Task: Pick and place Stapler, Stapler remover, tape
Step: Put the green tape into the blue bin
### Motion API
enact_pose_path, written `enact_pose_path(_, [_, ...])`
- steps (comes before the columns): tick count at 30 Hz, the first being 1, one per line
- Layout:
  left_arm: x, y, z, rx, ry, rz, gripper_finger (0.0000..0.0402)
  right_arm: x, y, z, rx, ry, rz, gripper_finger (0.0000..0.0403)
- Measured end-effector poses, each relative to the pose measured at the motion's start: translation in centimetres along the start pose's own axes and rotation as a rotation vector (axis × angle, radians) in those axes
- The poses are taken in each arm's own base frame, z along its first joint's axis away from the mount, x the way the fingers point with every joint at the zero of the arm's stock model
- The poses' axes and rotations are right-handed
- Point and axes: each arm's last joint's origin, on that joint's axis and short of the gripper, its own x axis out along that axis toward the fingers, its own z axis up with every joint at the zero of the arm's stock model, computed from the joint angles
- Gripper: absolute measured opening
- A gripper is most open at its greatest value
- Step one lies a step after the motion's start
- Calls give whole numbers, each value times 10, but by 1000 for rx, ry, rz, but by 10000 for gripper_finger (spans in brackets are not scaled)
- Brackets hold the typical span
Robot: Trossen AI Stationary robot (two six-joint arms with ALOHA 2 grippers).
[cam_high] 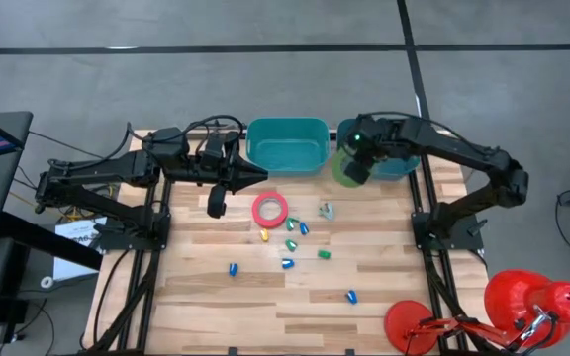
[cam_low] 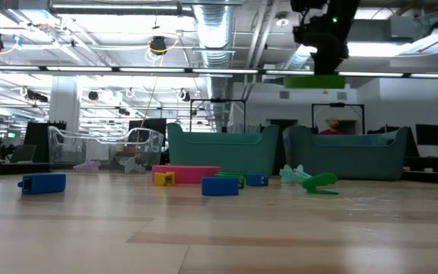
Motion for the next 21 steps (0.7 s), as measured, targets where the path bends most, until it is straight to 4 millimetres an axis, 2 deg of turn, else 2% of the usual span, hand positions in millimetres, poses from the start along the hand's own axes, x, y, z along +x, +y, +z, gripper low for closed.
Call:
enact_pose_path(6, [0,0,0,0,0,0,34,7,-31,-6,106,77,-183,87])
enact_pose_path(11, [0,0,0,0,0,0,34,12,-53,-9,181,107,-257,87])
enact_pose_path(21, [0,0,0,0,1,0,34,20,-73,-16,278,151,-342,87])
